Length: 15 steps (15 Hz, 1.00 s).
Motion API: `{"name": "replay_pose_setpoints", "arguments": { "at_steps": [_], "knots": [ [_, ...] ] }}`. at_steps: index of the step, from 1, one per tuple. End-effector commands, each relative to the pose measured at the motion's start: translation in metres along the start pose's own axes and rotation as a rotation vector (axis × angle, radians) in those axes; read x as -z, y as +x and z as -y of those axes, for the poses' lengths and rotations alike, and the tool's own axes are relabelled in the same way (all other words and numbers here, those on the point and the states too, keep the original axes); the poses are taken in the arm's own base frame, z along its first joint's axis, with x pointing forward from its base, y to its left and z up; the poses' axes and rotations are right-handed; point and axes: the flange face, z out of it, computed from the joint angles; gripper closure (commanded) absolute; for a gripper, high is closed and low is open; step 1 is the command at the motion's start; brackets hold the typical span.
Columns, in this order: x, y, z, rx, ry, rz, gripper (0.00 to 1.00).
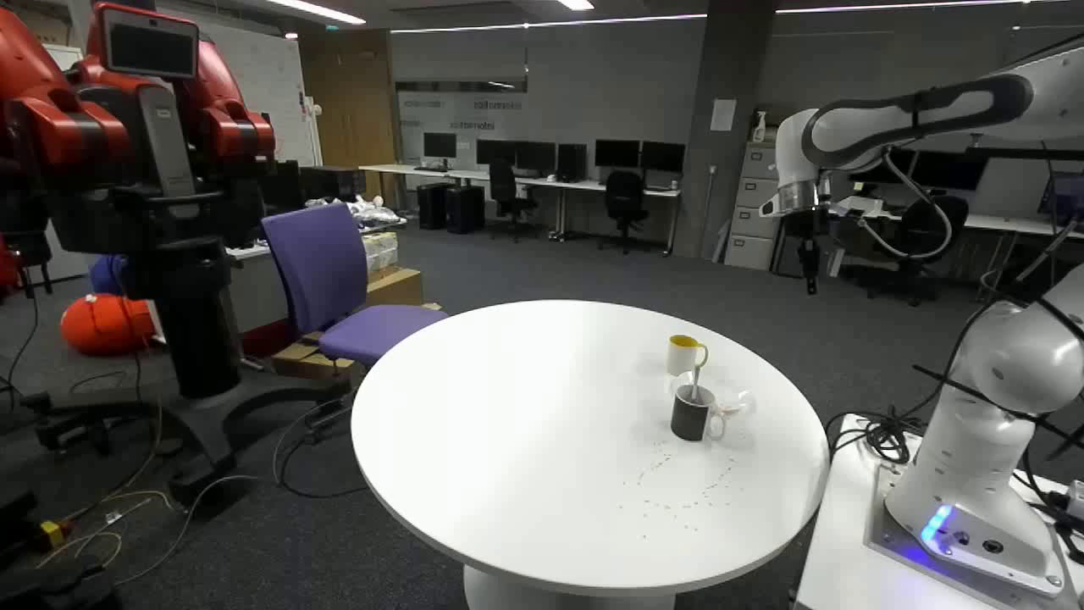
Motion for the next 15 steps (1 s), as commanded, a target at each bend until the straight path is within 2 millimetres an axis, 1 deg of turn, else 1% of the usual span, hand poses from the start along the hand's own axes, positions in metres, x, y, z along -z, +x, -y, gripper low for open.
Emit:
{"name": "replay_pose_setpoints", "arguments": {
  "at_steps": [1, 3, 4, 7, 10, 11, 15],
  "knots": [
    [0.0, 0.0, 0.0, 0.0, 0.0, 0.0, 0.0],
    [0.0, 0.0, 0.0, 0.0, 0.0, 0.0, 0.0],
    [0.0, 0.004, -0.003, -0.007, -0.016, -0.002, 0.0],
    [-0.006, 0.027, -0.019, 0.062, -0.046, -0.017, 0.0],
    [-0.017, 0.051, -0.046, 0.192, -0.057, -0.034, 0.0],
    [-0.021, 0.058, -0.058, 0.234, -0.058, -0.052, 0.0],
    [-0.039, 0.076, -0.105, 0.375, -0.017, -0.142, 0.0]
  ]
}}
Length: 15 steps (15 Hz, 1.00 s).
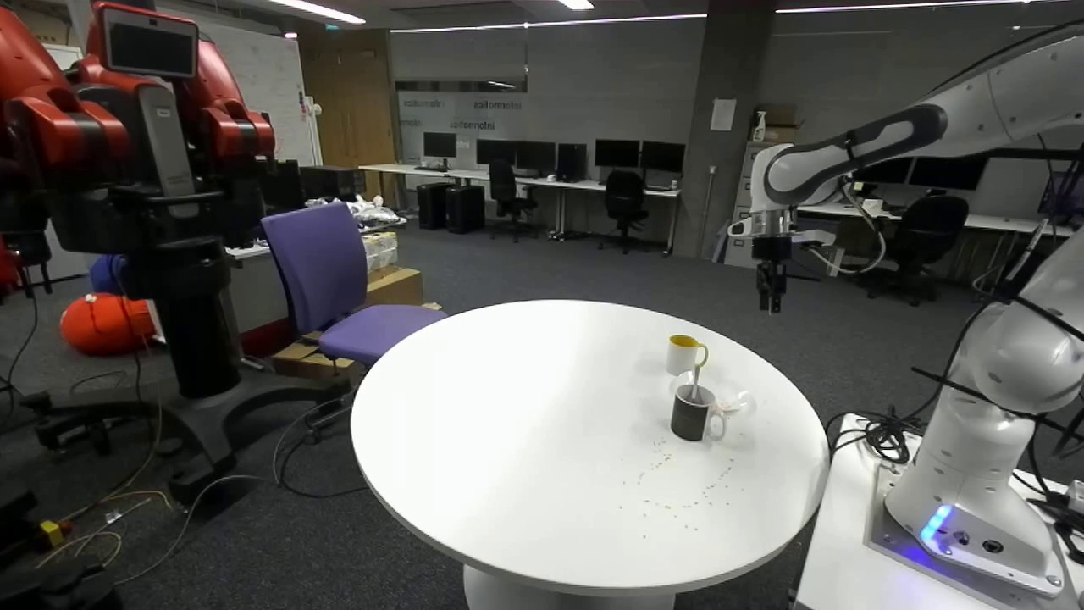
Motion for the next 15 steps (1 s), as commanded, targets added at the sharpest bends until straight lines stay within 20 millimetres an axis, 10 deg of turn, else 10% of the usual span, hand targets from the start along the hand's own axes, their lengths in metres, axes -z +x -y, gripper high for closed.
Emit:
{"name": "replay_pose_setpoints", "arguments": {
  "at_steps": [1, 9, 15],
  "knots": [
    [-0.012, 0.003, -0.047, 0.114, 0.054, -0.091, 0.0],
    [-0.088, 0.028, -0.11, 0.241, 0.323, -0.24, 0.0],
    [-0.128, 0.073, -0.118, 0.136, 0.372, -0.196, 0.0]
  ]
}}
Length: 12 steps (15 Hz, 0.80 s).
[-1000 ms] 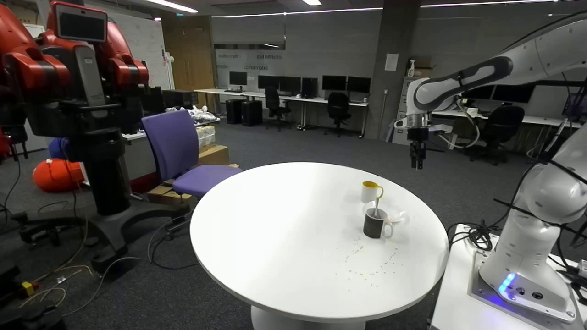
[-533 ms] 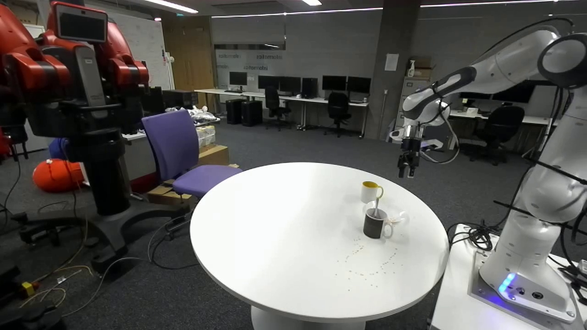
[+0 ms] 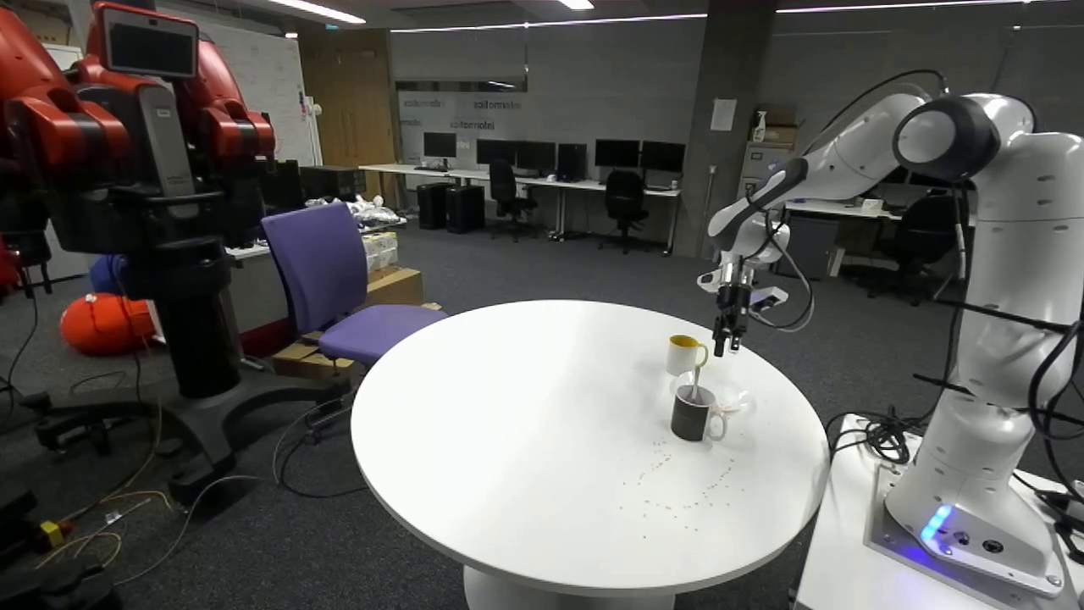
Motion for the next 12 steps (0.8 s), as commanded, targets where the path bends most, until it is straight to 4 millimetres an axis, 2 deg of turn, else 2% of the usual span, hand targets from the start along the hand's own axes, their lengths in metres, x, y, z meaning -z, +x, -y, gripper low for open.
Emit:
{"name": "replay_pose_setpoints", "arguments": {
  "at_steps": [1, 7, 10, 11, 12],
  "knots": [
    [-0.011, 0.027, -0.012, -0.062, 0.022, -0.009, 0.0],
    [-0.032, 0.063, -0.013, -0.113, 0.002, 0.012, 0.03],
    [-0.036, 0.07, -0.012, -0.14, -0.017, 0.007, 0.1],
    [-0.036, 0.071, -0.009, -0.147, -0.032, 0.007, 0.05],
    [-0.035, 0.071, -0.008, -0.154, -0.042, 0.004, 0.05]
  ]
}}
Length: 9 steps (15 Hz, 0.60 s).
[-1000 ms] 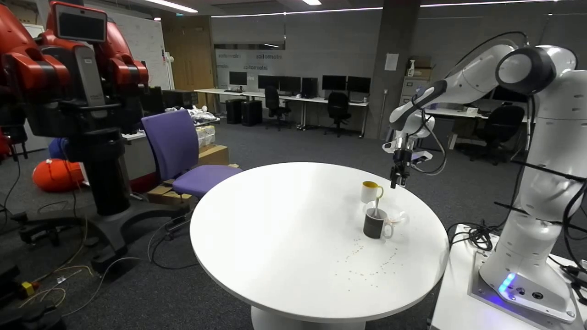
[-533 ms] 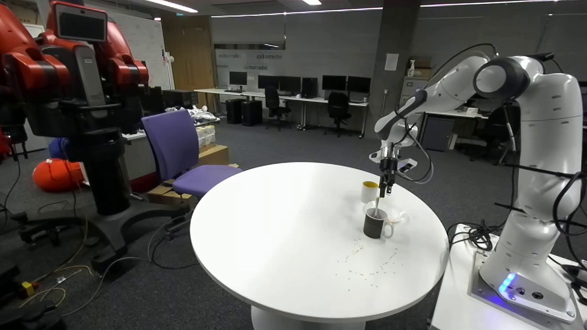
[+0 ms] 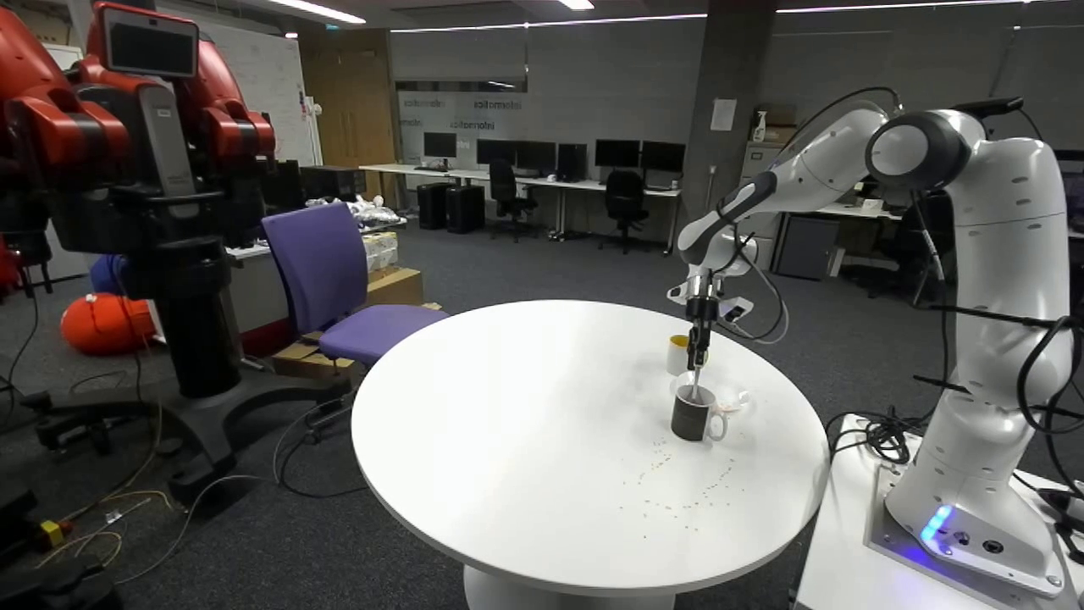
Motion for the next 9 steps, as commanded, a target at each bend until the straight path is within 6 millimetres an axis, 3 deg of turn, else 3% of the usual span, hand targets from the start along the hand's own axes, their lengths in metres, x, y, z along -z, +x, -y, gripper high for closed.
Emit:
{"name": "replay_pose_setpoints", "arguments": {
  "at_steps": [1, 3, 4, 9],
  "knots": [
    [0.01, 0.001, 0.001, -0.049, -0.045, -0.038, 0.01],
    [0.022, -0.007, 0.002, -0.076, -0.054, -0.069, 0.0],
    [0.006, 0.002, -0.003, -0.039, -0.035, -0.019, 0.0],
    [0.02, -0.016, -0.006, -0.099, -0.061, -0.037, 0.0]
  ]
}}
